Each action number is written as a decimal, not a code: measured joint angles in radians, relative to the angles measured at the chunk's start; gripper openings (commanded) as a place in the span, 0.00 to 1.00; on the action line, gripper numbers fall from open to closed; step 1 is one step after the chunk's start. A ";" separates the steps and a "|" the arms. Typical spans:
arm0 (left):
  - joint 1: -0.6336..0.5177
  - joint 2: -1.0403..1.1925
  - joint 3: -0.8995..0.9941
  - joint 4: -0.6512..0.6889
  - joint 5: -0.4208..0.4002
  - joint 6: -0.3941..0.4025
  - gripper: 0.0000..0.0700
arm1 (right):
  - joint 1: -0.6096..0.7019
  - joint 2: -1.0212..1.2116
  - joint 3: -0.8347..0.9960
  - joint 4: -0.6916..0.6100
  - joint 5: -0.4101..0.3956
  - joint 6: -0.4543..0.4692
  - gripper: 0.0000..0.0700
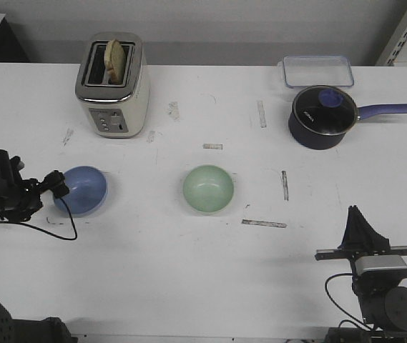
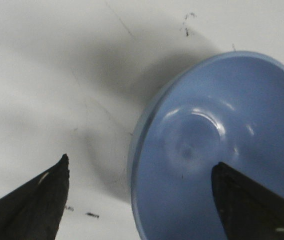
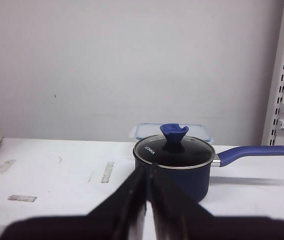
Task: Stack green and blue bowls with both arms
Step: 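Lower the left gripper onto the light blue bowl rim and grasp it, then lift the blue bowl with the left gripper and carry it over the green bowl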
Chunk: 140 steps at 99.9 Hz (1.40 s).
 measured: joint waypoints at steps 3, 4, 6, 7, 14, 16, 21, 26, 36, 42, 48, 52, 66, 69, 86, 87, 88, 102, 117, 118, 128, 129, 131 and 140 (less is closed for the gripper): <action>-0.001 0.011 0.000 0.012 0.000 0.003 0.63 | 0.000 0.000 0.000 0.000 0.000 0.000 0.01; -0.001 0.015 0.000 0.015 0.000 0.003 0.62 | 0.000 0.000 0.000 0.000 0.000 0.000 0.01; -0.002 0.022 0.000 0.022 0.000 0.004 0.60 | 0.000 0.000 0.000 0.000 0.000 0.000 0.01; -0.002 0.026 0.000 0.025 0.000 0.004 0.57 | 0.000 0.000 0.000 0.000 0.000 0.000 0.01; -0.003 0.052 0.000 0.042 0.000 0.005 0.49 | 0.000 0.000 0.000 0.000 0.000 0.000 0.01; -0.003 0.059 0.000 0.042 0.000 0.006 0.46 | 0.000 0.000 0.000 0.000 0.000 0.000 0.01; -0.006 0.073 0.000 0.042 0.000 0.005 0.43 | 0.000 0.000 0.000 0.000 0.000 0.000 0.01; -0.009 0.084 0.000 0.042 0.000 0.005 0.39 | 0.000 0.000 0.000 0.000 0.000 0.000 0.01; -0.019 0.095 0.000 0.045 0.000 0.006 0.29 | 0.000 0.000 0.000 0.000 0.000 0.000 0.01; -0.022 0.097 0.000 0.052 0.000 0.006 0.23 | 0.000 0.000 0.000 0.000 0.000 0.000 0.01; -0.022 0.097 0.000 0.055 0.000 0.006 0.10 | 0.000 0.000 0.000 0.000 0.000 0.000 0.01; -0.022 0.097 0.000 0.055 -0.001 0.005 0.04 | 0.000 0.000 0.000 0.000 0.000 0.000 0.01; -0.022 0.097 0.000 0.055 -0.005 0.005 0.00 | 0.000 0.000 0.000 0.000 0.000 0.000 0.01; -0.022 0.097 0.000 0.054 -0.009 0.005 0.00 | 0.000 0.000 0.000 0.000 0.000 0.000 0.01; -0.034 0.097 0.000 0.053 -0.040 -0.005 0.00 | 0.000 0.000 0.000 0.000 0.000 0.000 0.01; -0.035 0.097 0.001 0.051 -0.041 -0.006 0.00 | 0.000 0.000 0.000 0.000 0.000 0.000 0.01; -0.037 0.097 0.002 0.048 -0.041 -0.006 0.00 | 0.000 0.000 0.000 0.000 0.000 0.000 0.01; -0.071 0.098 0.059 -0.028 -0.042 -0.010 0.00 | 0.000 0.000 0.000 0.000 0.000 0.000 0.01; -0.127 0.098 0.189 -0.087 -0.042 -0.017 0.00 | 0.000 0.000 0.000 0.000 0.000 0.000 0.01; -0.132 0.098 0.197 -0.092 -0.042 -0.019 0.00 | 0.000 0.000 0.000 0.000 0.000 0.000 0.01; -0.190 0.098 0.263 -0.130 -0.042 -0.035 0.00 | 0.000 0.000 0.000 0.000 0.000 0.000 0.01; -0.196 0.098 0.269 -0.133 -0.042 -0.038 0.00 | 0.000 0.000 0.000 0.000 0.000 0.000 0.01; -0.211 0.098 0.280 -0.139 -0.042 -0.040 0.00 | 0.000 0.000 0.000 0.000 0.000 0.000 0.01; -0.288 0.098 0.322 -0.149 -0.042 -0.063 0.00 | 0.000 0.000 0.000 0.000 0.000 0.000 0.01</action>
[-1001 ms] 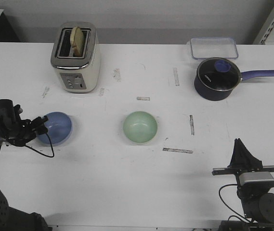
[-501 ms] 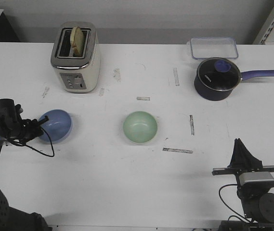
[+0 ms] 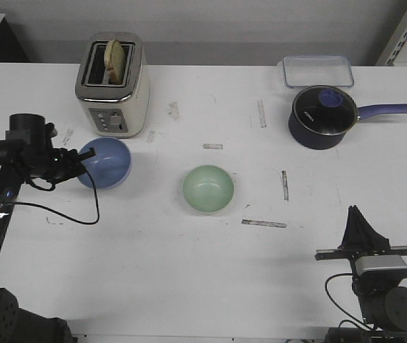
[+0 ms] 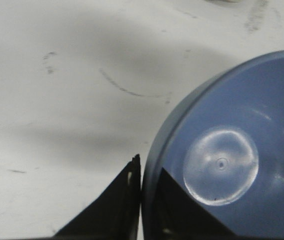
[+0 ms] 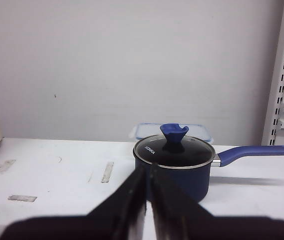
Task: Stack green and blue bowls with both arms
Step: 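Lift the blue bowl with the left gripper and carry it over the green bowl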
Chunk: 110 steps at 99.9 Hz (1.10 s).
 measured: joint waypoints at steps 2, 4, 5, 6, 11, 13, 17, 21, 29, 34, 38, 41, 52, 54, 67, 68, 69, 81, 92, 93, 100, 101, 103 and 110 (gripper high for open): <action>-0.019 0.000 0.007 0.001 0.000 -0.005 0.00 | 0.000 0.000 0.000 0.000 0.000 0.000 0.01; -0.038 0.000 0.013 0.003 0.000 -0.012 0.00 | 0.000 0.000 0.000 0.000 0.000 0.000 0.01; -0.048 0.000 0.015 0.004 0.000 -0.015 0.00 | 0.000 0.000 0.000 0.000 0.000 0.000 0.01; -0.057 0.000 0.017 0.005 0.000 -0.019 0.00 | 0.000 0.000 0.000 0.000 0.000 0.000 0.01; -0.107 0.000 0.023 0.016 0.000 -0.040 0.00 | 0.000 0.000 0.000 0.000 0.000 0.000 0.01; -0.127 0.000 0.023 0.023 0.000 -0.050 0.00 | 0.000 0.000 0.000 0.000 0.000 0.000 0.01; -0.204 0.000 0.023 0.054 0.000 -0.088 0.00 | 0.000 0.000 0.000 0.000 0.000 0.000 0.01; -0.240 0.000 0.023 0.074 0.000 -0.106 0.00 | 0.000 0.000 0.000 0.000 0.000 0.000 0.01; -0.322 0.001 0.023 0.130 0.000 -0.145 0.00 | 0.000 0.000 0.000 0.000 0.000 0.000 0.01; -0.371 0.004 0.023 0.168 0.000 -0.171 0.00 | 0.000 0.000 0.000 0.000 0.000 0.000 0.01; -0.408 0.010 0.023 0.198 0.001 -0.190 0.00 | 0.000 0.000 0.000 0.000 0.000 0.000 0.01; -0.435 0.017 0.023 0.218 0.002 -0.202 0.00 | 0.000 0.000 0.000 0.000 0.000 0.000 0.01; -0.515 0.063 0.045 0.248 0.002 -0.238 0.00 | 0.000 0.000 0.000 0.000 0.000 0.000 0.01; -0.528 0.072 0.051 0.248 0.002 -0.240 0.00 | 0.000 0.000 0.000 0.000 0.000 0.000 0.01; -0.588 0.139 0.082 0.250 0.002 -0.251 0.00 | 0.000 0.000 0.000 0.000 0.000 0.000 0.01; -0.592 0.144 0.084 0.251 0.002 -0.251 0.00 | 0.000 0.000 0.000 0.000 0.000 0.000 0.01; -0.595 0.148 0.086 0.252 0.002 -0.252 0.00 | 0.000 0.000 0.000 0.000 0.000 0.000 0.01; -0.615 0.181 0.091 0.261 0.002 -0.257 0.00 | 0.000 0.000 0.000 0.000 0.000 0.000 0.01; -0.610 0.195 0.091 0.261 0.001 -0.257 0.00 | 0.000 0.000 0.000 0.000 0.000 0.000 0.01; -0.610 0.196 0.091 0.260 0.000 -0.257 0.00 | 0.000 0.000 0.000 0.000 0.000 0.000 0.01; -0.609 0.207 0.091 0.260 -0.006 -0.254 0.00 | 0.000 0.000 0.000 0.000 0.000 0.000 0.01; -0.609 0.209 0.091 0.261 -0.009 -0.253 0.00 | 0.000 0.000 0.000 0.000 0.000 0.000 0.01; -0.609 0.213 0.091 0.261 -0.017 -0.251 0.00 | 0.000 0.000 0.000 0.000 0.000 0.000 0.01; -0.610 0.225 0.092 0.259 -0.047 -0.242 0.00 | 0.000 0.000 0.000 0.000 0.000 0.000 0.01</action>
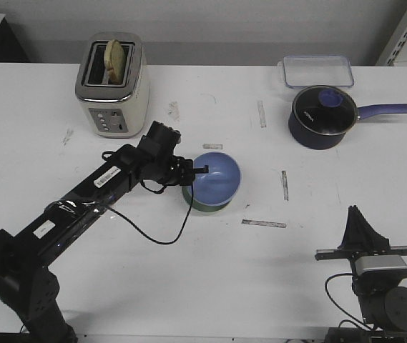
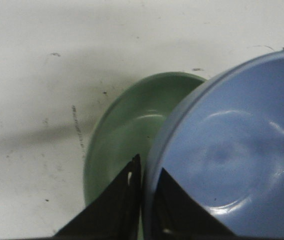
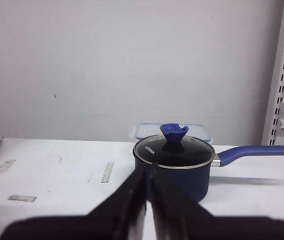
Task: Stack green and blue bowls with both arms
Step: 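Lift the blue bowl with the left gripper and carry it over the green bowl, then lower the blue bowl into the green bowl and open the left gripper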
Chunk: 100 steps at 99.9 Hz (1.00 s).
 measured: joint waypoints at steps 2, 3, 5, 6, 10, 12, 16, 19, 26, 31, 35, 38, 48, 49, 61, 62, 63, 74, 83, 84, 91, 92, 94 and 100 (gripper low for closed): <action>0.000 0.003 0.000 0.000 -0.006 0.003 0.00 | 0.000 0.000 0.000 0.000 0.000 0.000 0.01; 0.000 0.005 0.000 0.000 -0.009 0.004 0.00 | 0.000 0.000 0.000 0.000 0.000 0.000 0.01; 0.000 0.006 0.000 0.000 -0.012 0.005 0.00 | 0.000 0.000 0.000 0.000 0.000 0.000 0.01; 0.001 0.007 0.000 0.000 -0.013 0.006 0.00 | 0.000 0.000 0.000 0.000 0.000 0.000 0.01; 0.001 0.011 0.000 0.000 -0.018 0.011 0.00 | 0.000 0.000 0.000 0.000 0.000 0.000 0.01; 0.001 0.012 0.000 -0.001 -0.017 0.013 0.00 | 0.000 0.000 0.000 0.000 0.000 0.000 0.01; 0.001 0.014 0.000 -0.002 -0.017 0.015 0.00 | 0.000 0.000 0.000 0.000 0.000 0.000 0.01; 0.001 0.017 0.000 -0.003 -0.017 0.018 0.00 | 0.000 0.000 0.000 0.000 0.000 0.000 0.01; 0.000 0.022 0.000 -0.006 -0.020 0.024 0.00 | 0.000 0.000 0.000 0.000 0.000 0.000 0.01; 0.000 0.027 0.001 -0.015 -0.033 0.030 0.00 | 0.000 0.000 0.000 0.000 0.000 0.000 0.01; -0.002 0.031 0.001 -0.027 -0.050 0.032 0.00 | 0.000 0.000 0.000 0.000 0.000 0.000 0.01; -0.002 0.034 0.001 -0.033 -0.052 0.034 0.00 | 0.000 0.000 0.000 0.000 0.000 0.000 0.01; -0.006 0.043 0.001 -0.037 -0.052 0.039 0.00 | 0.000 0.000 0.000 0.000 0.000 0.000 0.01; -0.006 0.043 0.001 -0.037 -0.052 0.039 0.00 | 0.000 0.000 0.000 0.000 0.000 0.000 0.01; -0.011 0.045 0.001 -0.033 -0.052 0.043 0.00 | 0.000 0.000 0.000 0.000 0.000 0.000 0.01; -0.011 0.045 0.001 -0.032 -0.052 0.043 0.00 | 0.000 0.000 0.000 0.000 0.000 0.000 0.01; -0.011 0.045 0.001 -0.031 -0.052 0.044 0.00 | 0.000 0.000 0.000 0.000 0.000 0.000 0.01; -0.011 0.045 0.001 -0.026 -0.052 0.049 0.09 | 0.000 0.000 0.000 0.000 0.000 0.000 0.01; -0.011 0.045 0.001 -0.026 -0.051 0.049 0.24 | 0.000 0.000 0.000 0.000 0.000 0.000 0.01; -0.011 0.045 0.001 -0.026 -0.051 0.049 0.24 | 0.000 0.000 0.000 0.000 0.000 0.000 0.01; -0.011 0.045 0.001 -0.025 -0.050 0.050 0.25 | 0.000 0.000 0.000 0.000 0.000 0.000 0.01; -0.011 0.045 0.001 -0.025 -0.050 0.050 0.25 | 0.000 0.000 0.000 0.000 0.000 0.000 0.01; -0.011 0.044 0.001 -0.024 -0.049 0.050 0.25 | 0.000 0.000 0.000 0.000 0.000 0.000 0.01; -0.012 0.042 0.001 -0.024 -0.049 0.050 0.25 | 0.000 0.000 0.000 0.000 0.000 0.000 0.01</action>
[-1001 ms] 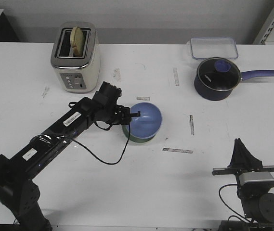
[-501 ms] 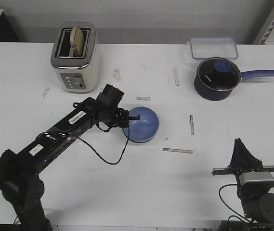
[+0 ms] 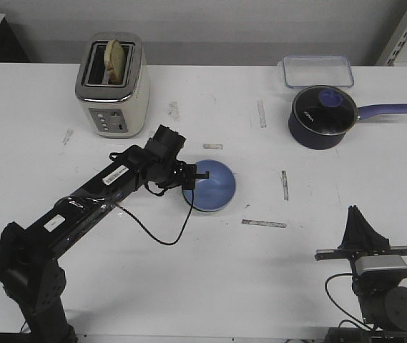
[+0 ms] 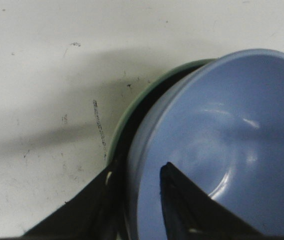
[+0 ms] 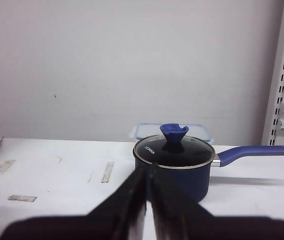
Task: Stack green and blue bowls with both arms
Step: 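Lower the blue bowl into the green bowl and open the left gripper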
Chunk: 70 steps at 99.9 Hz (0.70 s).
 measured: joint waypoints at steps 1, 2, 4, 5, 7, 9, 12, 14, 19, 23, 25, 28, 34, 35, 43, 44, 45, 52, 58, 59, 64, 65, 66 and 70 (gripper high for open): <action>0.000 -0.001 0.000 0.000 0.000 0.000 0.25 | 0.000 0.000 0.000 0.000 0.000 0.000 0.01; 0.000 -0.004 0.000 -0.001 0.000 0.000 0.26 | 0.000 0.000 0.000 0.000 0.000 0.000 0.01; 0.000 -0.007 0.000 -0.002 -0.001 0.000 0.26 | 0.000 0.000 0.000 0.000 0.000 0.000 0.01; 0.000 -0.008 0.000 -0.002 -0.001 0.000 0.26 | 0.000 0.000 0.000 0.000 0.000 0.000 0.01; 0.000 -0.011 0.000 -0.003 -0.001 0.000 0.28 | 0.000 0.000 0.000 0.000 0.000 0.000 0.01; 0.000 -0.017 0.000 -0.003 -0.001 0.000 0.31 | 0.000 0.000 0.000 0.000 0.000 0.000 0.01; 0.000 -0.025 0.000 -0.003 -0.001 0.000 0.37 | 0.000 0.000 0.000 0.000 0.000 0.000 0.01; 0.000 -0.032 0.000 -0.002 -0.001 0.000 0.41 | 0.000 0.000 0.000 0.000 0.000 0.000 0.01; 0.000 -0.053 0.000 -0.003 -0.001 0.000 0.46 | 0.000 0.000 0.000 0.000 0.000 0.000 0.01; 0.000 -0.069 0.000 -0.003 -0.001 0.000 0.47 | 0.000 0.000 0.000 0.000 0.000 0.000 0.01; 0.000 -0.076 0.000 -0.003 -0.001 0.000 0.47 | 0.000 0.000 0.000 0.000 0.000 0.000 0.01; 0.000 -0.086 0.001 -0.003 -0.001 0.000 0.47 | 0.000 0.000 0.000 0.000 0.000 0.000 0.01; 0.000 -0.101 0.002 -0.004 -0.001 0.000 0.47 | 0.000 0.000 0.000 0.000 0.000 0.000 0.01; 0.000 -0.103 0.002 -0.004 -0.001 0.000 0.47 | 0.000 0.000 0.000 0.000 0.000 0.000 0.01; 0.000 -0.118 0.002 -0.004 -0.001 0.008 0.47 | 0.000 0.000 0.000 0.000 0.000 0.000 0.01; 0.000 -0.120 0.002 -0.003 -0.001 0.010 0.47 | 0.000 0.000 0.000 0.000 0.000 0.000 0.01; 0.000 -0.123 0.002 -0.003 -0.001 0.012 0.47 | 0.000 0.000 0.000 0.000 0.000 0.000 0.01; 0.000 -0.143 0.002 0.005 -0.001 0.039 0.47 | 0.000 0.000 0.000 0.000 0.000 0.000 0.01; 0.000 -0.167 0.000 0.030 -0.001 0.081 0.47 | 0.000 0.000 0.000 0.000 0.000 0.000 0.01; 0.000 -0.171 -0.002 0.037 -0.001 0.090 0.47 | 0.000 0.000 0.000 0.000 0.000 0.000 0.01; 0.000 -0.201 -0.018 0.081 -0.001 0.138 0.47 | 0.000 0.000 0.000 0.000 0.000 0.000 0.01; 0.000 -0.208 -0.023 0.090 -0.001 0.148 0.47 | 0.000 0.000 0.000 0.000 0.000 0.000 0.01; 0.000 -0.214 -0.028 0.099 -0.001 0.158 0.47 | 0.000 0.000 0.000 0.000 0.000 0.000 0.01; 0.000 -0.245 -0.055 0.137 -0.001 0.198 0.47 | 0.000 0.000 0.000 0.000 0.000 0.000 0.01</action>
